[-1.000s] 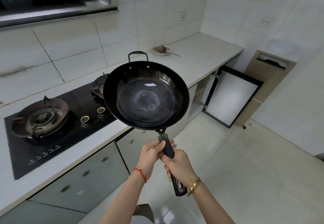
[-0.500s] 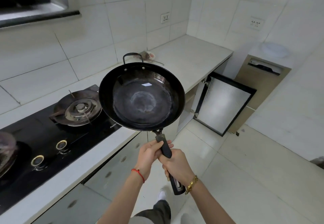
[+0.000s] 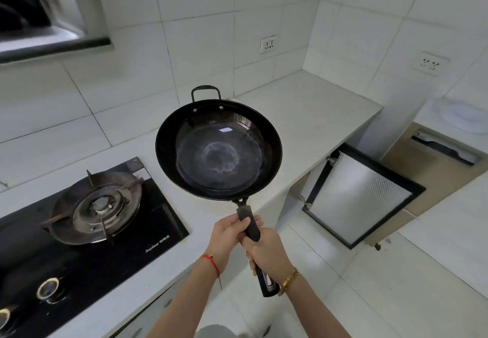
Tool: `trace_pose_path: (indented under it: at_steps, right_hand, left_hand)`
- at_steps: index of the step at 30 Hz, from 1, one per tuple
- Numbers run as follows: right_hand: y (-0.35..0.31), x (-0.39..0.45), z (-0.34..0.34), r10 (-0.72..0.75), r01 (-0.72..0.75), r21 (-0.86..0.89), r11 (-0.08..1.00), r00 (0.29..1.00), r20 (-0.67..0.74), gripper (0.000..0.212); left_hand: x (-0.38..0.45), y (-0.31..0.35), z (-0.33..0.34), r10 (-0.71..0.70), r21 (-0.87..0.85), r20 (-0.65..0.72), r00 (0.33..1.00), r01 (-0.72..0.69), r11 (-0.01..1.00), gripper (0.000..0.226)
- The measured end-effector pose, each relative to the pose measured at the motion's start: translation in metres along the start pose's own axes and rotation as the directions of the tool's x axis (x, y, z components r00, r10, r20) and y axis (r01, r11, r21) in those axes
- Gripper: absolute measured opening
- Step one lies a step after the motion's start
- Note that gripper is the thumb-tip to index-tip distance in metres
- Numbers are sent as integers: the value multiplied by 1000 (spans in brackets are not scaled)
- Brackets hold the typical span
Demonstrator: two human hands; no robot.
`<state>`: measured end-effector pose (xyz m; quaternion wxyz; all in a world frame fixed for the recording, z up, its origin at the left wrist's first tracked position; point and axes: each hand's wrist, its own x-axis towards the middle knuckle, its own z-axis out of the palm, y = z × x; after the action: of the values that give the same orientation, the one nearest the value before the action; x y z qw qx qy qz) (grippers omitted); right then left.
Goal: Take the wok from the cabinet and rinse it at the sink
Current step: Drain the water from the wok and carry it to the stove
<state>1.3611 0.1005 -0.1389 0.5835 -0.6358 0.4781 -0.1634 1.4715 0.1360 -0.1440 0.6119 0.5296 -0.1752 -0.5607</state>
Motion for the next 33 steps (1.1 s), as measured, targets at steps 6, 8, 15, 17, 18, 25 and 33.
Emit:
trace_pose_path:
  at_steps: [6,8,15,17,18,25,33]
  right_hand:
    - [-9,65,-18,-24,29,-74,997,997,75,22]
    - [-13,85,-25,-36,47,-92,995,992,118,23]
    - [-28,148,-50,-30,60,-96,994,958,287,22]
    - [-32,162,-55,-24,55,-82,995,943,331,25]
    - [-33,170,-56,-25,59,-88,994,937,349,26]
    - [-36,204,-55,-31,100,-137,986,900,435,28]
    - [-27,223,-37,23,70,-174,982,878,478,27]
  left_hand:
    - [54,14,9,16,-57,-98,995,-22,998,24]
    - [70,16,13,23,-70,-147,989,-34,997,24]
    - [120,24,29,43,-123,-319,947,-86,989,23]
    - [131,26,31,46,-142,-356,934,-103,985,22]
    - [137,26,32,50,-147,-372,927,-113,983,23]
    - [161,27,29,37,-175,-448,893,-129,976,26]
    - [174,20,7,-30,-220,-457,889,-80,972,29]
